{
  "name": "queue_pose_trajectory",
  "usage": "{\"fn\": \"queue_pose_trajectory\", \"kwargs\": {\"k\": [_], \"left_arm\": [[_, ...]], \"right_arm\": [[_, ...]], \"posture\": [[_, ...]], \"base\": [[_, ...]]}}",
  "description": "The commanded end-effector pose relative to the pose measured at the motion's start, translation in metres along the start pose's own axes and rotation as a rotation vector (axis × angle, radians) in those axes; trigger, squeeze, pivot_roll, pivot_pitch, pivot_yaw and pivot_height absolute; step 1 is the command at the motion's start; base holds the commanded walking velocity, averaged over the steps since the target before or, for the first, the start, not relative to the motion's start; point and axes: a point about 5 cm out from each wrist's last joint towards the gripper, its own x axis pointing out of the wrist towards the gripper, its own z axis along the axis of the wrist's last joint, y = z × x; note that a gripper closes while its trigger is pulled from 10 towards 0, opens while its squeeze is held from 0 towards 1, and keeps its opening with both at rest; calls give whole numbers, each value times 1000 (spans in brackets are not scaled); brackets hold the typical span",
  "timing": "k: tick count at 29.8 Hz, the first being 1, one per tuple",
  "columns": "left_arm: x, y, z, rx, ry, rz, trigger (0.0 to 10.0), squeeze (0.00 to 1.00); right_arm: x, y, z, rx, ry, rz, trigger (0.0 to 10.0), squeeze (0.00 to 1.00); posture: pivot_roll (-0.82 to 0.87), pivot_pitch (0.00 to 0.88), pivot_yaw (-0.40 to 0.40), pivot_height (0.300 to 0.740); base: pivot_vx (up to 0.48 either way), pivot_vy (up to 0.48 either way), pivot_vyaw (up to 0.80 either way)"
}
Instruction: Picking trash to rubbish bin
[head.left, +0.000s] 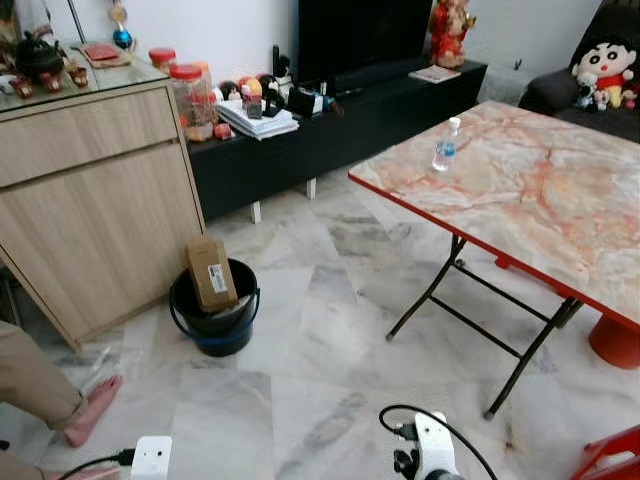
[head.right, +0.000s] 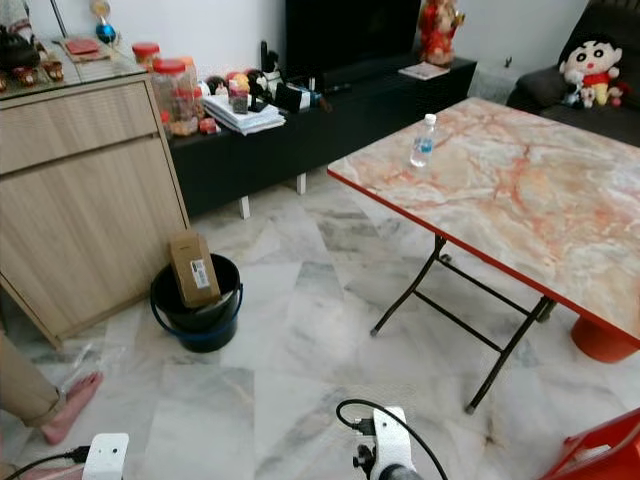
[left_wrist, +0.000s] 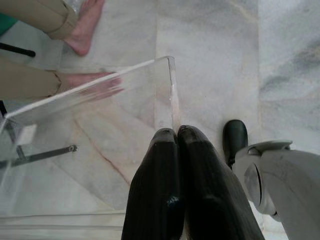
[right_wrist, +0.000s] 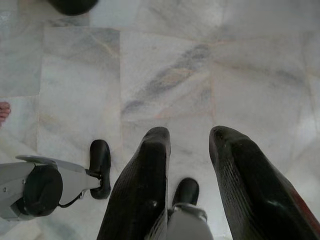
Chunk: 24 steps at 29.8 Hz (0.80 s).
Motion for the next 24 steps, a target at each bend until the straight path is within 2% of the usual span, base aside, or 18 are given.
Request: {"fn": "queue_pose_trajectory", "kwargs": {"k": [1, 3, 6, 21, 24], "left_arm": [[0, 0, -1, -5, 6, 10, 10000, 0], [0, 0, -1, -8, 7, 12, 10000, 0], [0, 0, -2, -12, 8, 14, 10000, 0], [-1, -1, -5, -21, 15, 15, 10000, 0], [-1, -2, -5, -22, 16, 13, 10000, 0]], "right_arm": [[1, 0, 5, -11, -18, 4, 10000, 0], [0, 1, 3, -45, -6, 12, 10000, 0], [0, 0, 2, 3, -7, 1, 10000, 0], [0, -1, 2, -49, -1, 9, 10000, 0], [0, 0, 2, -62, -2, 10, 10000, 0]], "posture": [[12, 0, -50, 740], [13, 0, -52, 740], [13, 0, -54, 740], [13, 0, -61, 740], [13, 0, -63, 740]], "base": [[296, 0, 619], [292, 0, 800], [290, 0, 673], [295, 0, 0], [292, 0, 633]]}}
